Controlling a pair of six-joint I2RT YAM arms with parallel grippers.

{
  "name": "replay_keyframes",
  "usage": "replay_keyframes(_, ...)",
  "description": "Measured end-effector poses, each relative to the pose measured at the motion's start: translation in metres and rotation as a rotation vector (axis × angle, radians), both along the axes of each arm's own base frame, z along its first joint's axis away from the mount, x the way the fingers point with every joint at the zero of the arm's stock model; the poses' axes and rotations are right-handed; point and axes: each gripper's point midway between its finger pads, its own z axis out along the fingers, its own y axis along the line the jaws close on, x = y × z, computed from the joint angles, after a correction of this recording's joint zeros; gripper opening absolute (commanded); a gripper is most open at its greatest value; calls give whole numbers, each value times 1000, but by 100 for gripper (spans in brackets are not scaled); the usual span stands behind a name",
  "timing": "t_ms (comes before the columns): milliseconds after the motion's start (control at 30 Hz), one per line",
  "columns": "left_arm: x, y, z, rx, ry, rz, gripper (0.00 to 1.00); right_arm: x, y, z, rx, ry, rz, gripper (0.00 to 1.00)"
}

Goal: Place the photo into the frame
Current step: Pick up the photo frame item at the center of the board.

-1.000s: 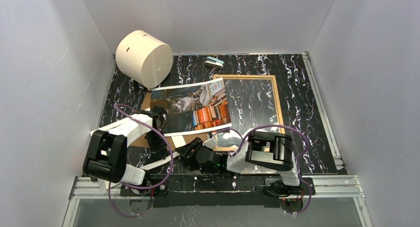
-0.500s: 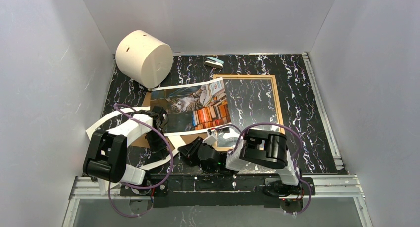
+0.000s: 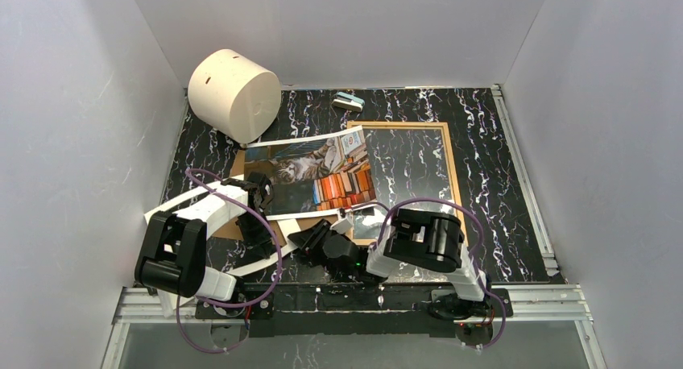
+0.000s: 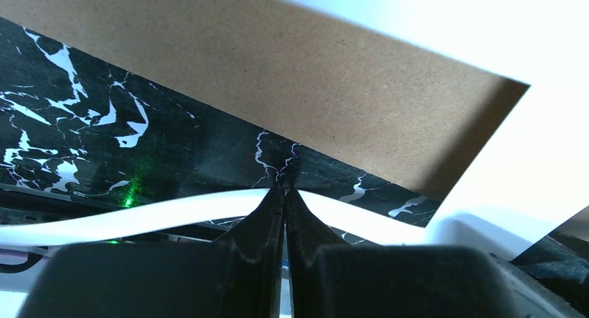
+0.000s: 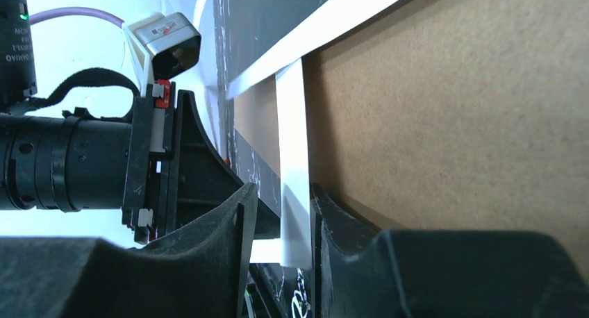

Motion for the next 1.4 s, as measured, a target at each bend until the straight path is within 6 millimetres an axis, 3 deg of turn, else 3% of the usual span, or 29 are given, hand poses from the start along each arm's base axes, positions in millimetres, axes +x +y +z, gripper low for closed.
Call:
replay_keyframes(100, 0, 0, 0, 0, 0, -2, 1, 5, -1, 0, 11, 12, -10, 35)
replay_keyframes(400, 3, 6, 5, 33, -6, -10, 1, 8, -1, -2, 20, 52, -7, 1)
replay_keyframes(600, 20, 7, 25, 49, -80, -18, 15, 6, -4, -8, -14, 79, 10, 1)
replay_keyframes(733, 35, 7, 48, 47, -162, -19, 21, -2, -11, 0, -48, 100, 41, 1)
replay_keyframes(900, 58, 5, 75, 44, -261, -27, 27, -10, -22, 30, -136, 99, 84, 1)
replay_keyframes(1100, 85, -5, 92, 7, -353, -30, 30, -12, -37, 63, -258, 134, 78, 1)
replay_keyframes(1300, 116, -12, 112, -7, -424, -36, 36, -6, -78, 58, -496, 209, -4, 1)
replay_keyframes(1400, 127, -14, 125, -11, -465, -36, 39, 2, -100, 65, -615, 239, -49, 1)
